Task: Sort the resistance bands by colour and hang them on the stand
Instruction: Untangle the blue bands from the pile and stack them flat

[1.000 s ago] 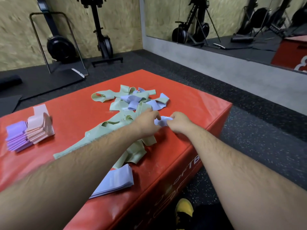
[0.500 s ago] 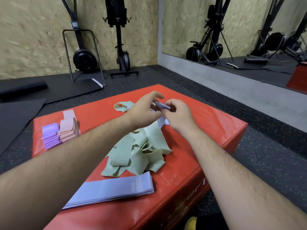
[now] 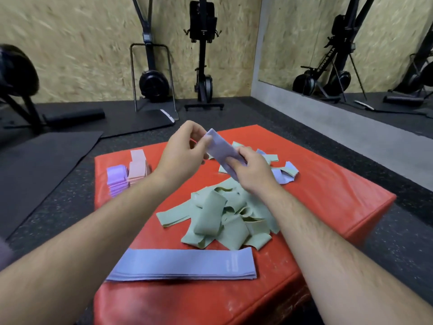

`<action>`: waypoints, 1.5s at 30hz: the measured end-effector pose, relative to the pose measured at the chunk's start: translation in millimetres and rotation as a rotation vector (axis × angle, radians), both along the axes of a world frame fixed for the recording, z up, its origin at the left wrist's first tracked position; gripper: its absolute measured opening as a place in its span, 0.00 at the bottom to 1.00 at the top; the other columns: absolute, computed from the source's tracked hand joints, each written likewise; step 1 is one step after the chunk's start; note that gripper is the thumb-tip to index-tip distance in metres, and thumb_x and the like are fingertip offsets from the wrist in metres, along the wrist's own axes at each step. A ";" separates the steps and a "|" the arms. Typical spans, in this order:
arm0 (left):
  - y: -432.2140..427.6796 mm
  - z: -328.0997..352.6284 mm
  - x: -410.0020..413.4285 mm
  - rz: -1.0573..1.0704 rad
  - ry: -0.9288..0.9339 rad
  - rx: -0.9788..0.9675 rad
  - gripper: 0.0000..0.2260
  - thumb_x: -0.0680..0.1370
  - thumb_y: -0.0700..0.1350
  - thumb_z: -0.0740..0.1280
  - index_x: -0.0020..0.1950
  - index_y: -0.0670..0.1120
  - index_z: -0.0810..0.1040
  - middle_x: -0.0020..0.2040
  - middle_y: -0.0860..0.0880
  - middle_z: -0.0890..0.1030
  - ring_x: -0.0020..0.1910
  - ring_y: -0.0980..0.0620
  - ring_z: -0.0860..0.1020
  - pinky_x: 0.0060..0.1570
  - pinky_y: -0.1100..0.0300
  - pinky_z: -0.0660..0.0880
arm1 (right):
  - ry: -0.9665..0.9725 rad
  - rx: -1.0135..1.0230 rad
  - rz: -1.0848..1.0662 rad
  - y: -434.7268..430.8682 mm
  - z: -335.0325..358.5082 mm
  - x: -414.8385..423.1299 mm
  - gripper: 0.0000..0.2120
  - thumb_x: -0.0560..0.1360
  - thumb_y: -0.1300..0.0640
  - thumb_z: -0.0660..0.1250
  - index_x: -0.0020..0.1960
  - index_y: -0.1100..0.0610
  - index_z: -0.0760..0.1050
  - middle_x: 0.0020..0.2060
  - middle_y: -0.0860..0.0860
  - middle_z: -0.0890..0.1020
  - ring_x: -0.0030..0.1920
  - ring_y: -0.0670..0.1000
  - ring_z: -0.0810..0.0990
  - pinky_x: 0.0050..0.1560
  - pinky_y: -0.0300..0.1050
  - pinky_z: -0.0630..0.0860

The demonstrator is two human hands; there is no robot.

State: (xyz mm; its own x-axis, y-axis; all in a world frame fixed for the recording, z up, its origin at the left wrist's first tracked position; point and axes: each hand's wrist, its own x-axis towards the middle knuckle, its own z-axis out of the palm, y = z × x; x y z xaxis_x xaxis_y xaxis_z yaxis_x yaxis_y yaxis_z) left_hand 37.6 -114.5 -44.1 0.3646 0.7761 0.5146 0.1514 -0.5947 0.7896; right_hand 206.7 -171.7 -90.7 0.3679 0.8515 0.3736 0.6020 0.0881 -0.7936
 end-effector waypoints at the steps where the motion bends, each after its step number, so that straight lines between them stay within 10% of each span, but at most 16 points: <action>1: 1.7 -7.1 -8.8 -0.004 0.020 -0.029 0.05 0.78 0.44 0.69 0.48 0.45 0.74 0.39 0.45 0.80 0.33 0.49 0.80 0.35 0.49 0.80 | -0.003 0.007 0.035 1.9 0.4 -4.5 0.07 0.78 0.61 0.63 0.42 0.53 0.75 0.36 0.49 0.78 0.35 0.45 0.72 0.38 0.38 0.70; 20: 23.5 -36.1 -130.5 0.089 0.023 -0.349 0.08 0.81 0.43 0.66 0.49 0.38 0.72 0.38 0.41 0.78 0.27 0.51 0.81 0.23 0.65 0.70 | -0.449 -0.471 0.093 -29.3 10.9 -7.5 0.12 0.76 0.46 0.71 0.44 0.55 0.76 0.42 0.55 0.80 0.36 0.49 0.74 0.35 0.44 0.68; 25: 15.9 -41.4 -151.0 0.070 0.048 -0.355 0.04 0.82 0.41 0.66 0.51 0.41 0.75 0.39 0.45 0.80 0.28 0.53 0.81 0.30 0.61 0.75 | -0.392 -0.480 0.099 -46.8 11.7 -12.7 0.11 0.76 0.47 0.72 0.43 0.53 0.77 0.35 0.49 0.78 0.31 0.47 0.74 0.27 0.34 0.65; 33: 15.1 -51.9 -180.7 0.142 0.130 -0.361 0.06 0.80 0.43 0.69 0.46 0.41 0.78 0.41 0.48 0.79 0.35 0.51 0.73 0.31 0.63 0.72 | -0.269 -0.508 0.127 -65.3 9.8 -7.7 0.04 0.77 0.53 0.71 0.48 0.54 0.80 0.42 0.52 0.82 0.39 0.49 0.79 0.44 0.45 0.76; 45: 3.4 -69.1 -198.3 0.100 0.332 -0.558 0.03 0.76 0.38 0.72 0.46 0.40 0.80 0.34 0.48 0.76 0.28 0.55 0.73 0.30 0.67 0.73 | -0.055 -0.602 0.235 -93.1 -16.8 -7.9 0.06 0.77 0.61 0.72 0.53 0.58 0.80 0.35 0.52 0.77 0.34 0.47 0.77 0.38 0.43 0.76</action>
State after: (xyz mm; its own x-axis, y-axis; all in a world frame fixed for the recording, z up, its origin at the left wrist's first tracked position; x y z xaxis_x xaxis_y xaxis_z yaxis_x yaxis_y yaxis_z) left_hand -160.8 -111.1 -113.2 0.3465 0.9325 -0.1023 0.4734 -0.0796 0.8772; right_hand 198.8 -264.8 -107.4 0.1399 0.9735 -0.1811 0.6622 -0.2280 -0.7138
